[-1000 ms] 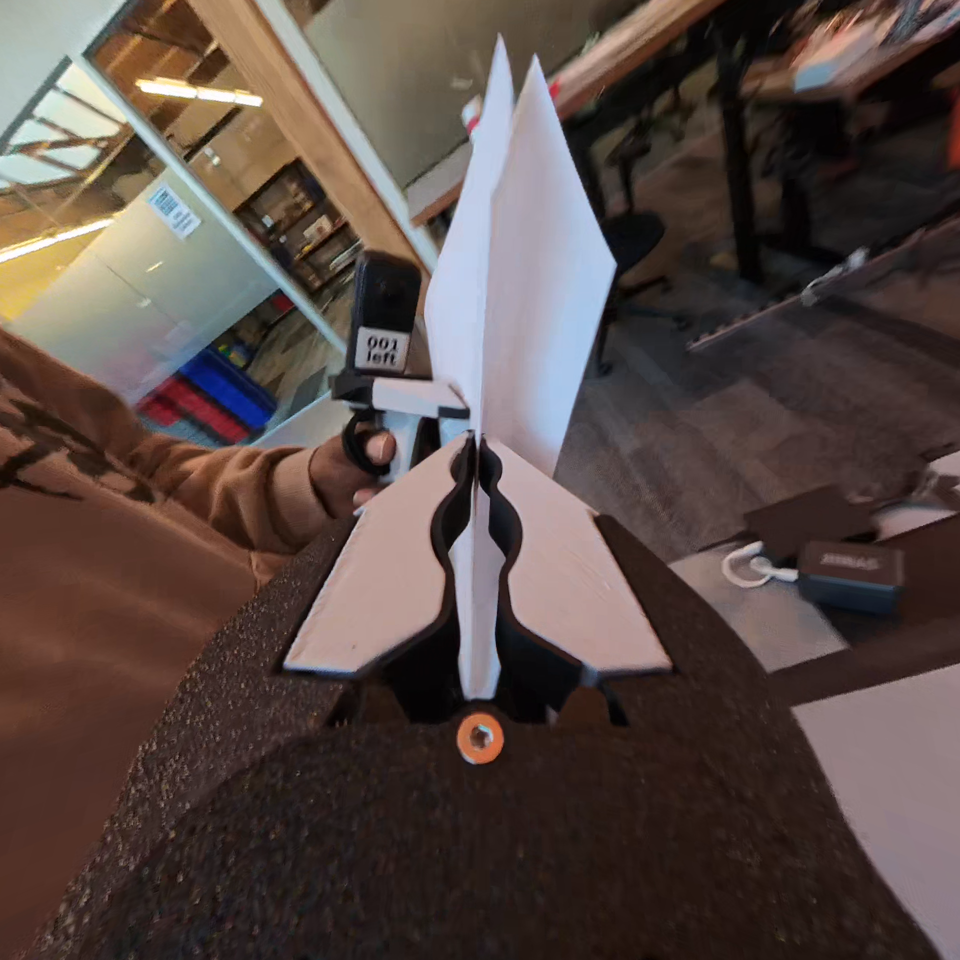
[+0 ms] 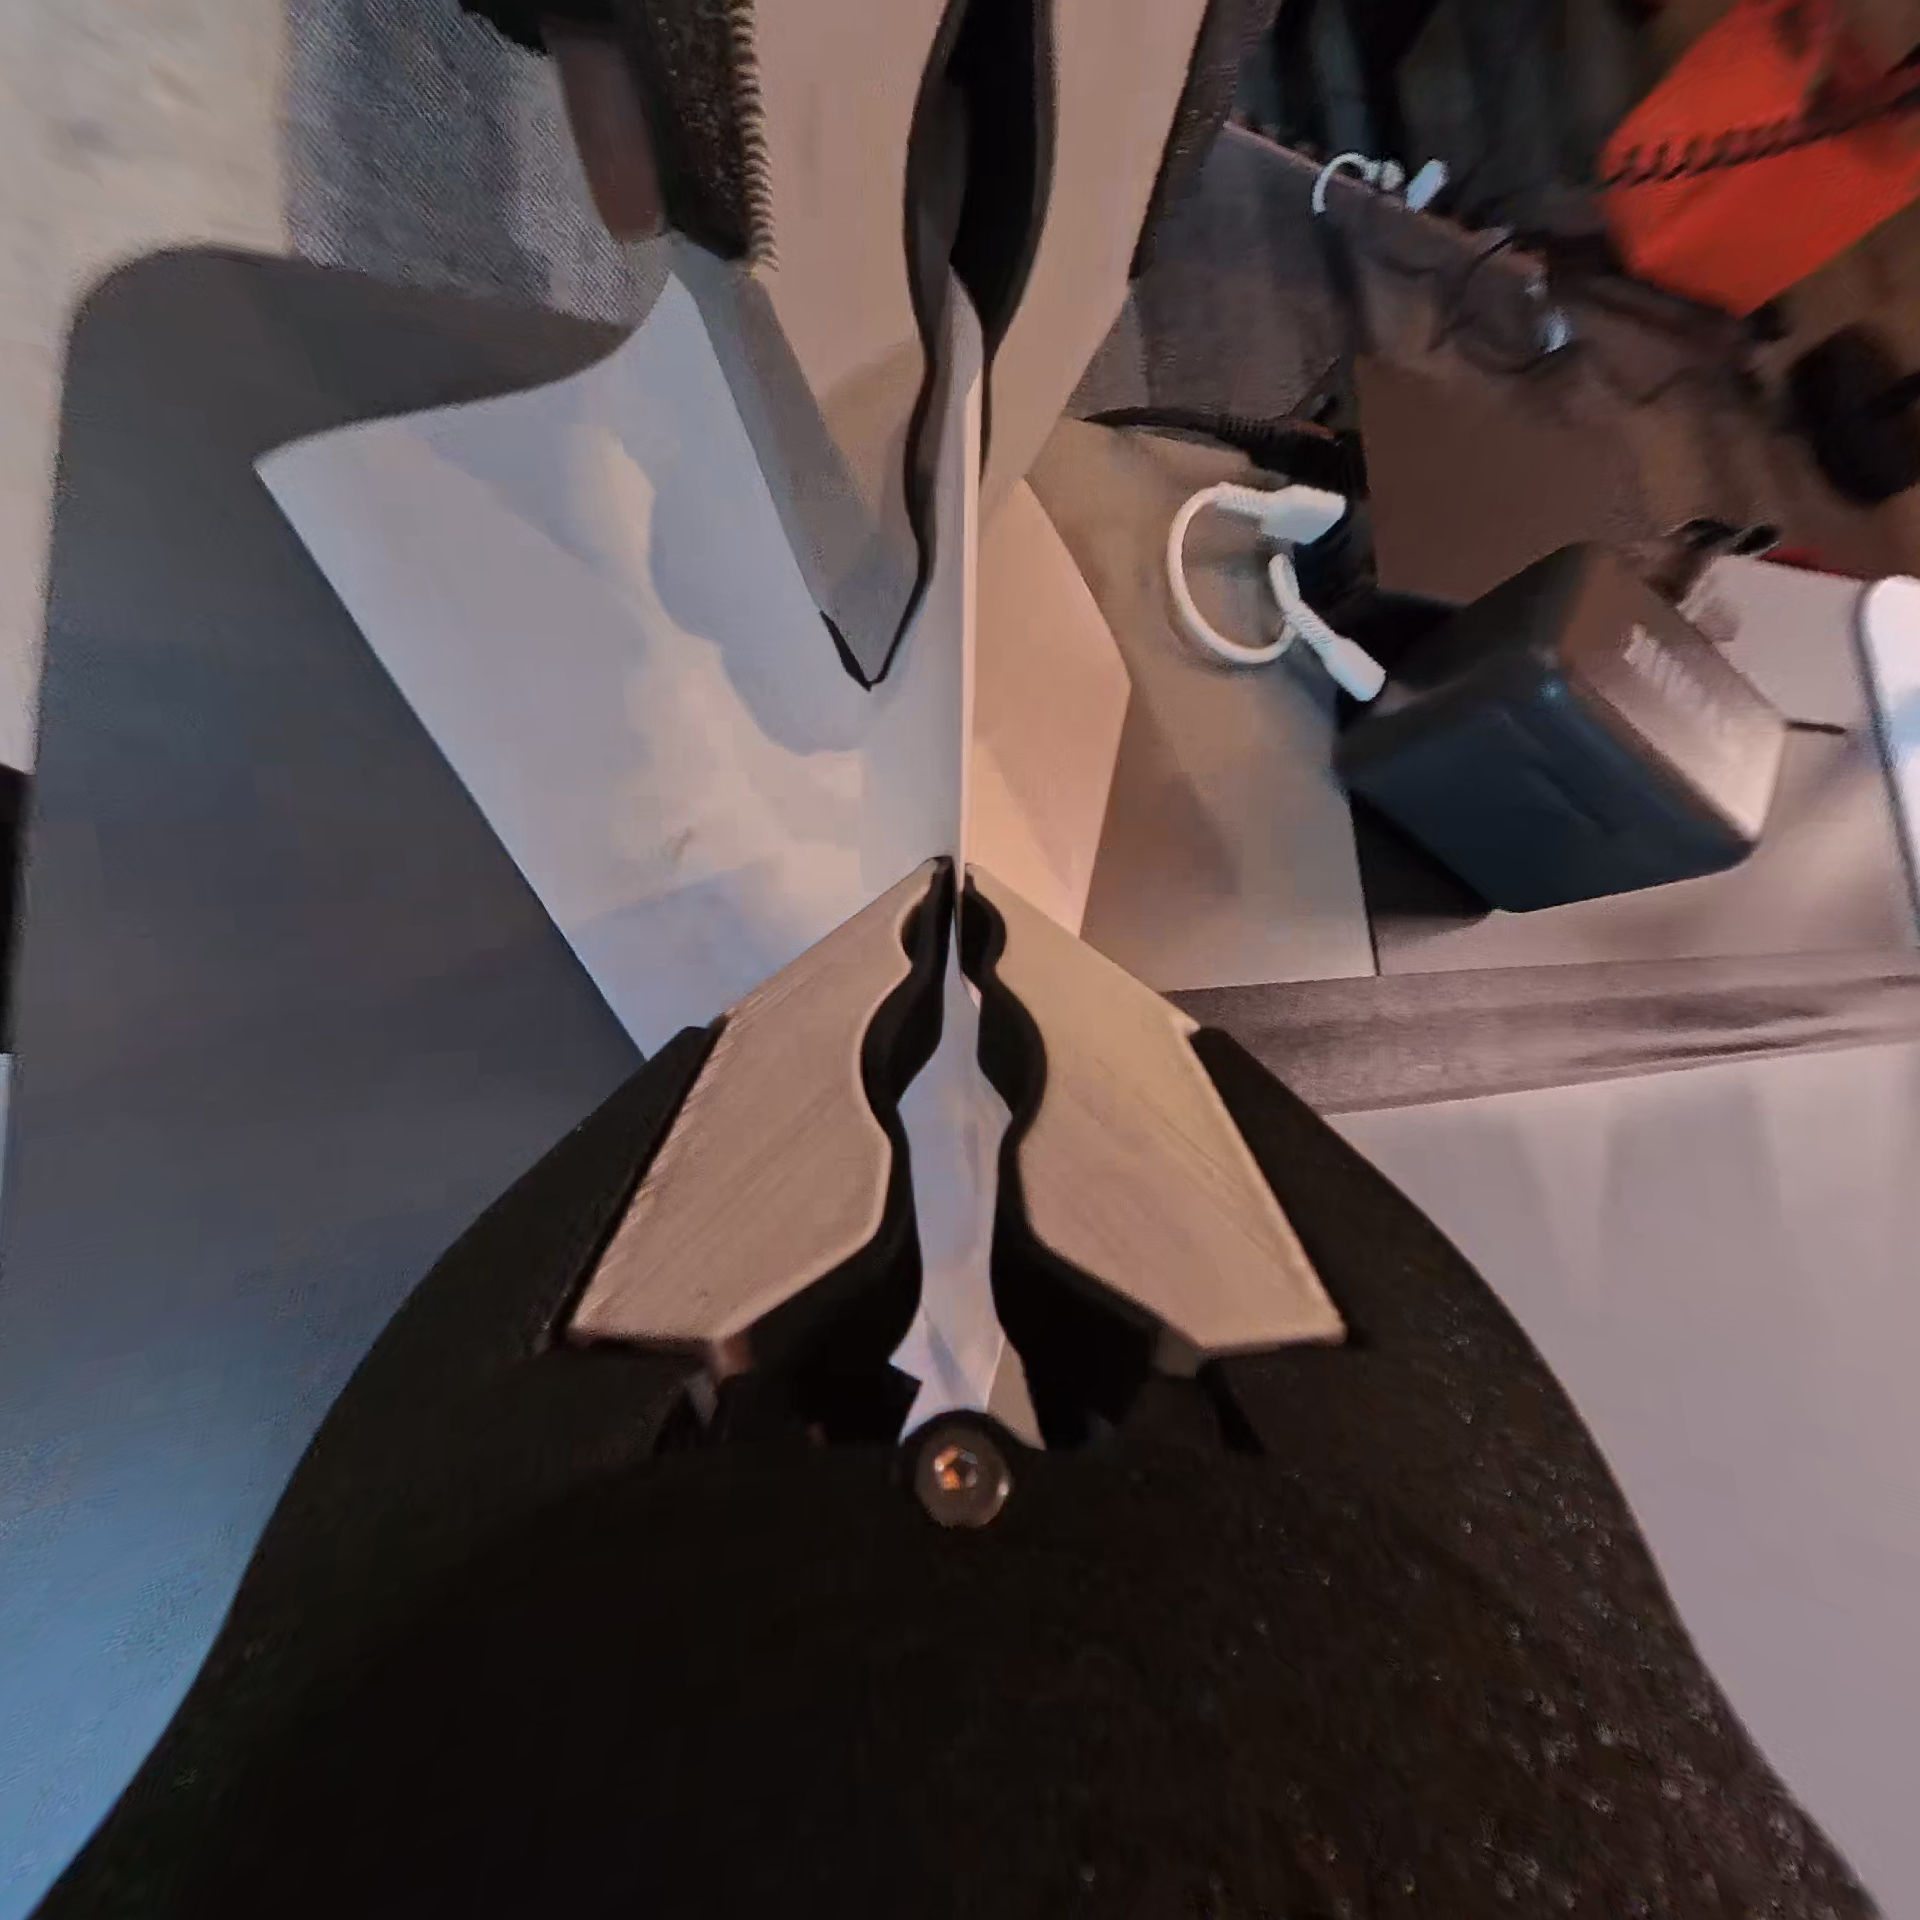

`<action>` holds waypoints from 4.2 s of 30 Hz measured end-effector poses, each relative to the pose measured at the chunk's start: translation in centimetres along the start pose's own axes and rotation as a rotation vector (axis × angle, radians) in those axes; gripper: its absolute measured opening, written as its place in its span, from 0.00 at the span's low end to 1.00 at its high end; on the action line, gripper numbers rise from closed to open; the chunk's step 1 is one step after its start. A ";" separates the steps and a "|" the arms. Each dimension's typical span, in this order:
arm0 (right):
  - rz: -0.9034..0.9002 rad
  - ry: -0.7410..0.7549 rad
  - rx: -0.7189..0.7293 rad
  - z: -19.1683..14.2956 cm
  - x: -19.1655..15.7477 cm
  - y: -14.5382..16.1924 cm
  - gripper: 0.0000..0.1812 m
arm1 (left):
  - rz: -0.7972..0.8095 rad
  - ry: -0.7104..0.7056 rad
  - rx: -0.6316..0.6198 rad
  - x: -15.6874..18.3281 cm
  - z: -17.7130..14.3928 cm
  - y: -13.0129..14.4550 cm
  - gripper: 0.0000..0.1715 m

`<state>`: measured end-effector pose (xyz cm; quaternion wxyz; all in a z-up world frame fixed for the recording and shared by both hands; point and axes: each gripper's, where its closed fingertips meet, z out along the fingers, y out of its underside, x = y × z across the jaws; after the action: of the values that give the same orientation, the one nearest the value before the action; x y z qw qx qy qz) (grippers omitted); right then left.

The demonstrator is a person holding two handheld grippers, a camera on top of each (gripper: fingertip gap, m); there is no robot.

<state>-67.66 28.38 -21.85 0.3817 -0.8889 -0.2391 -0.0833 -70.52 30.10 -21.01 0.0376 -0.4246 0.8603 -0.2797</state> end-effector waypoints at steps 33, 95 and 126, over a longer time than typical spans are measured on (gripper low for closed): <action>0.632 -0.280 -0.130 -3.7 -0.7 1.3 0.01 | 0.258 -0.357 -0.053 3.4 4.0 0.8 0.00; 1.107 -0.629 -0.188 -1.7 0.0 4.7 0.00 | -1.039 0.259 0.342 5.8 0.8 5.5 0.00; 0.602 0.155 0.017 -18.3 9.5 -4.7 0.19 | -0.573 -0.267 0.574 0.6 -15.2 -10.7 0.22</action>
<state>-61.07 21.45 -3.01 0.4138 -0.9076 0.0642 -0.0320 -67.87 31.27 -2.63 0.1862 -0.6513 0.5824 -0.4493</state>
